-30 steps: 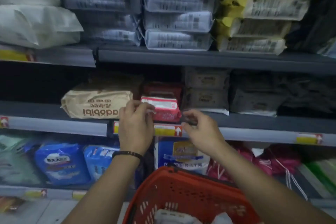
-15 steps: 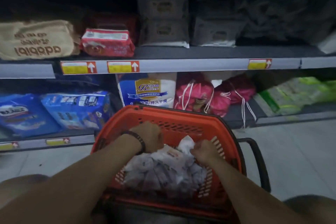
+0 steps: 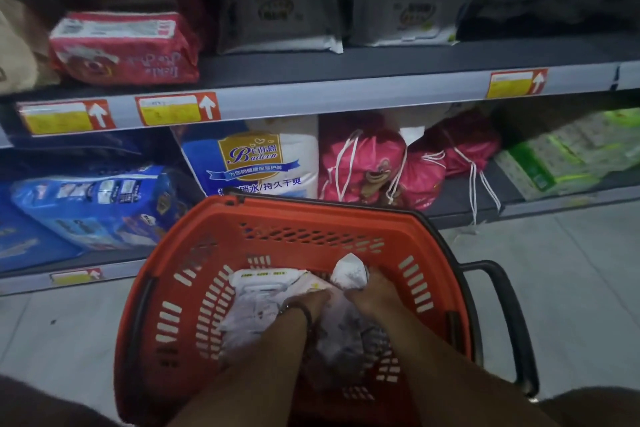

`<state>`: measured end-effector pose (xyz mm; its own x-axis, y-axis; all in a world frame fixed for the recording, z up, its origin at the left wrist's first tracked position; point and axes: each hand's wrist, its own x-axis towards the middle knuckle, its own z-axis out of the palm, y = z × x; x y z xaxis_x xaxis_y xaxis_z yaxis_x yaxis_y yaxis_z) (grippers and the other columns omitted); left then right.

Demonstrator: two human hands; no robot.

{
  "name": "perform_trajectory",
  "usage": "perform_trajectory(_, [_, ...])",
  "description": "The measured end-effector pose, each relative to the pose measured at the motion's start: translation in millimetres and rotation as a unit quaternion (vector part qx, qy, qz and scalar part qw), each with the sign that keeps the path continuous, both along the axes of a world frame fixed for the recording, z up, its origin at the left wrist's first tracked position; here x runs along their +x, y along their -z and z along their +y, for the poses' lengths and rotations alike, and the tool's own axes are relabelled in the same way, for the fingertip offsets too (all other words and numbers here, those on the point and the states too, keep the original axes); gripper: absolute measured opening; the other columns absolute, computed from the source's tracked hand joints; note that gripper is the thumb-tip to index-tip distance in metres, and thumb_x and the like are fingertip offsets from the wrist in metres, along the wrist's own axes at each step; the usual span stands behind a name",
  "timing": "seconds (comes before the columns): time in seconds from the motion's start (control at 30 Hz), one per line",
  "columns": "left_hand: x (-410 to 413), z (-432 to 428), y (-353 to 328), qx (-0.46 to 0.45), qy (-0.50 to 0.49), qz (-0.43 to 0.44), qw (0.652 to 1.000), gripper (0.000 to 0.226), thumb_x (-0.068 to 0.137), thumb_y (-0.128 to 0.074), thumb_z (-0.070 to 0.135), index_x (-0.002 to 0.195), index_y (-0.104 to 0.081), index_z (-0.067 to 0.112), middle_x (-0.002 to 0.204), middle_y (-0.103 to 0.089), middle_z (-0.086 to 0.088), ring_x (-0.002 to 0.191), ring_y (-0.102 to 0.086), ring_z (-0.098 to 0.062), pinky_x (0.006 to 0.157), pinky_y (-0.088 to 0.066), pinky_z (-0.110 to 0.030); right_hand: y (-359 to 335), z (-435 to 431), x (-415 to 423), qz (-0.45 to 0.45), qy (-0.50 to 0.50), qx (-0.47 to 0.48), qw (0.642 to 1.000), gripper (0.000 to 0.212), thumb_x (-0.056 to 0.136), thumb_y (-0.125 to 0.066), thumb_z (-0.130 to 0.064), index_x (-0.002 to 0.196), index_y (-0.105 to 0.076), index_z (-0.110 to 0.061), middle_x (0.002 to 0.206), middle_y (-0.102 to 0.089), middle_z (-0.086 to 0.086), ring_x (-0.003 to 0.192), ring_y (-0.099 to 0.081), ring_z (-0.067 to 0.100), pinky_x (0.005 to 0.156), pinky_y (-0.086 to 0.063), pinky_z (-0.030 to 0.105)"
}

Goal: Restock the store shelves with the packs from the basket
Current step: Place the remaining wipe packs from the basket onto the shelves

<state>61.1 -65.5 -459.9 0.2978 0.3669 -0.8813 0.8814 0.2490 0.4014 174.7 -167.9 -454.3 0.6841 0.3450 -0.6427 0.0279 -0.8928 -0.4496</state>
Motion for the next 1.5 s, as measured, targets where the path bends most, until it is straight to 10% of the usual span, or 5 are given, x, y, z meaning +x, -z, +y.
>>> perform_trajectory(0.33, [-15.1, 18.0, -25.3, 0.110, 0.003, 0.011, 0.994, 0.039, 0.097, -0.067, 0.038, 0.126, -0.063, 0.012, 0.119, -0.065, -0.002, 0.120, -0.063, -0.026, 0.107, -0.050, -0.033, -16.0, -0.5, 5.0, -0.044, -0.063, 0.041, 0.996, 0.048, 0.091, -0.078, -0.022, 0.137, -0.063, -0.020, 0.138, -0.067, 0.007, 0.127, -0.063, 0.029, 0.107, -0.050, 0.035])
perform_trajectory(0.57, [-57.7, 83.3, -54.7, 0.127, 0.085, -0.064, 0.986, 0.115, 0.021, -0.093, 0.053, 0.125, -0.070, 0.010, 0.118, -0.076, -0.009, 0.102, -0.075, -0.027, 0.093, -0.062, -0.045, -113.0, -4.9, 7.2, -0.032, -0.128, 0.165, 0.977, 0.022, 0.100, -0.068, -0.016, 0.123, -0.069, -0.016, 0.118, -0.074, 0.010, 0.109, -0.071, 0.032, 0.087, -0.060, 0.046])
perform_trajectory(0.87, [-81.0, 91.4, -228.2, 0.196, 0.163, -0.192, 0.948, 0.041, 0.085, -0.084, 0.037, 0.119, -0.068, 0.021, 0.109, -0.078, 0.000, 0.093, -0.077, -0.018, 0.090, -0.062, -0.038, -240.0, -18.9, 19.4, 0.025, -0.121, 0.299, 0.946, 0.024, 0.102, -0.069, -0.024, 0.125, -0.071, -0.018, 0.113, -0.078, 0.013, 0.089, -0.071, 0.020, 0.066, -0.059, 0.036])
perform_trajectory(1.1, [-78.3, 89.2, -253.1, 0.287, 0.242, -0.256, 0.891, 0.094, 0.098, -0.068, 0.030, 0.152, 0.002, 0.060, 0.131, -0.070, 0.001, 0.102, -0.074, -0.014, 0.097, -0.058, -0.034, -240.5, 7.7, 16.2, -0.013, -0.032, 0.441, 0.897, 0.013, 0.100, -0.073, -0.018, 0.105, -0.076, -0.006, 0.100, -0.082, 0.007, 0.090, -0.076, 0.019, 0.075, -0.057, 0.028])
perform_trajectory(1.5, [-77.8, 87.5, -267.1, 0.113, 0.177, -0.395, 0.894, 0.044, 0.085, -0.078, 0.048, 0.127, -0.070, 0.035, 0.126, -0.075, 0.000, 0.117, -0.072, -0.023, 0.107, -0.053, -0.050, -256.8, 36.5, -2.0, 0.028, -0.171, 0.439, 0.881, 0.014, 0.101, -0.070, -0.014, 0.089, -0.077, -0.016, 0.075, -0.078, -0.010, 0.066, -0.068, 0.000, 0.060, -0.052, 0.019])
